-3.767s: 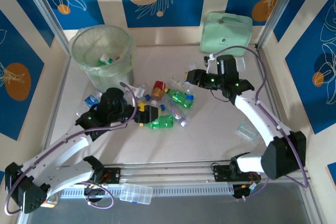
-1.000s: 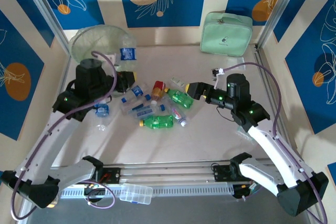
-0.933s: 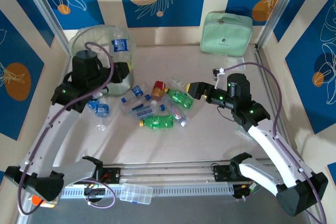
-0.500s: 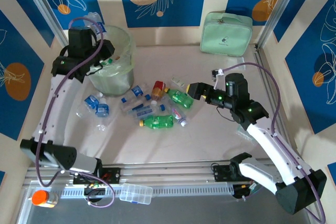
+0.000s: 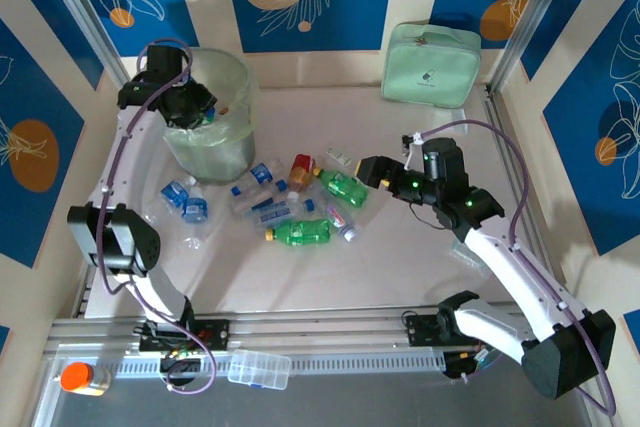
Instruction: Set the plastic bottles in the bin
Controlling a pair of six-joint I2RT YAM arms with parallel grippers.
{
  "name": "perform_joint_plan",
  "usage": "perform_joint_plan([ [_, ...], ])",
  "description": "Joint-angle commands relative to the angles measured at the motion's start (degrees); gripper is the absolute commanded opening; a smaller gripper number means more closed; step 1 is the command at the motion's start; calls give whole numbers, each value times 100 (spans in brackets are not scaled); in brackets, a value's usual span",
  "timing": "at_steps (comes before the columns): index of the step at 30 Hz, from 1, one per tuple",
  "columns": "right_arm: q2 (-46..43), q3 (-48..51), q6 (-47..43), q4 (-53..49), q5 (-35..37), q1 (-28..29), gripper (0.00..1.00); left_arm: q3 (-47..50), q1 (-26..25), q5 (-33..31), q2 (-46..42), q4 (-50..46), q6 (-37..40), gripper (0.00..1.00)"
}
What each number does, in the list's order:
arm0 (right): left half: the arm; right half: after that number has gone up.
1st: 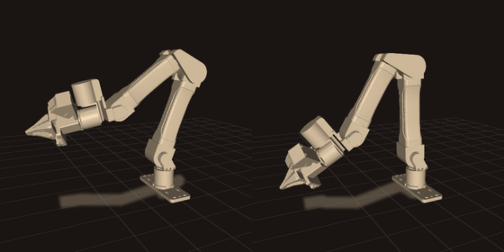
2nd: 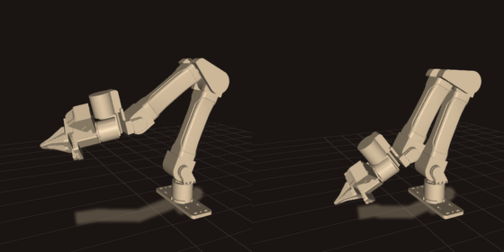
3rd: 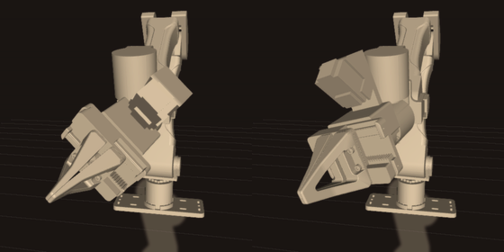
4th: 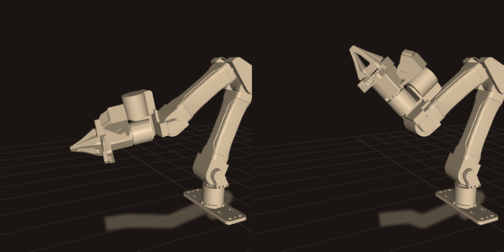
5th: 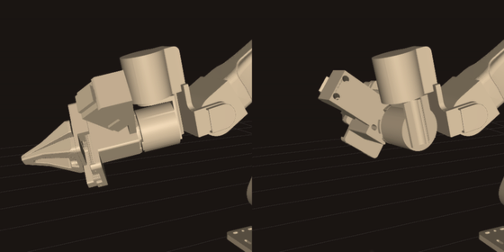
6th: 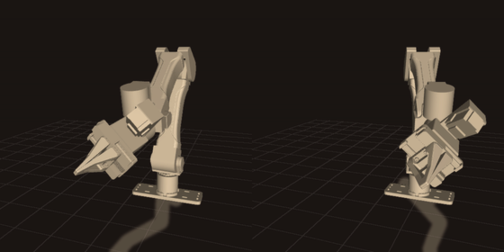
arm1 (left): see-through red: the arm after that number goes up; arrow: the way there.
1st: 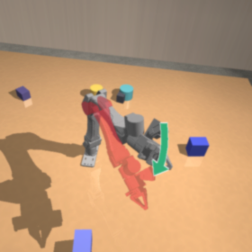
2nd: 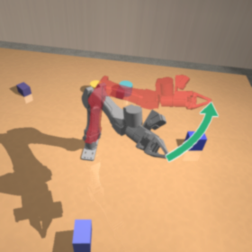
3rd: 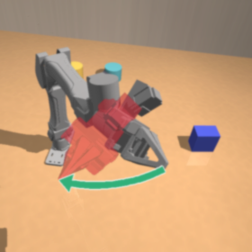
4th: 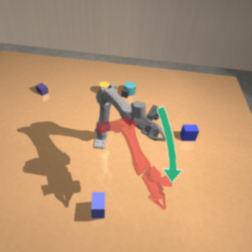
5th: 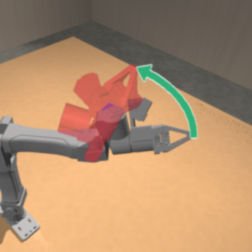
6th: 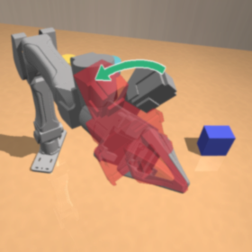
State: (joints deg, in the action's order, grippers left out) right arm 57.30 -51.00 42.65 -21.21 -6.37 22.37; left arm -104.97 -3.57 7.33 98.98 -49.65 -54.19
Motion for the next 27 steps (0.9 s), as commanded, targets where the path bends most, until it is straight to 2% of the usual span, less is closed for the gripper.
perform_joint_plan([
  [1,36,62,41,-15,39,4,93,-120,85,413,290,25,-233,35],
  [5,50,65,32,3,28,13,93,-116,137,521,368,60,-258,63],
  [8,62,63,33,19,22,22,93,-150,163,559,342,105,-206,72],
  [19,36,-22,-71,20,-70,96,93,-497,138,482,-175,208,433,76],
  [23,45,-110,-201,21,-143,192,93,-392,36,125,-739,76,814,74],
  [27,95,-227,-431,-51,-112,413,92,227,-194,-127,-1566,131,1216,73],
])
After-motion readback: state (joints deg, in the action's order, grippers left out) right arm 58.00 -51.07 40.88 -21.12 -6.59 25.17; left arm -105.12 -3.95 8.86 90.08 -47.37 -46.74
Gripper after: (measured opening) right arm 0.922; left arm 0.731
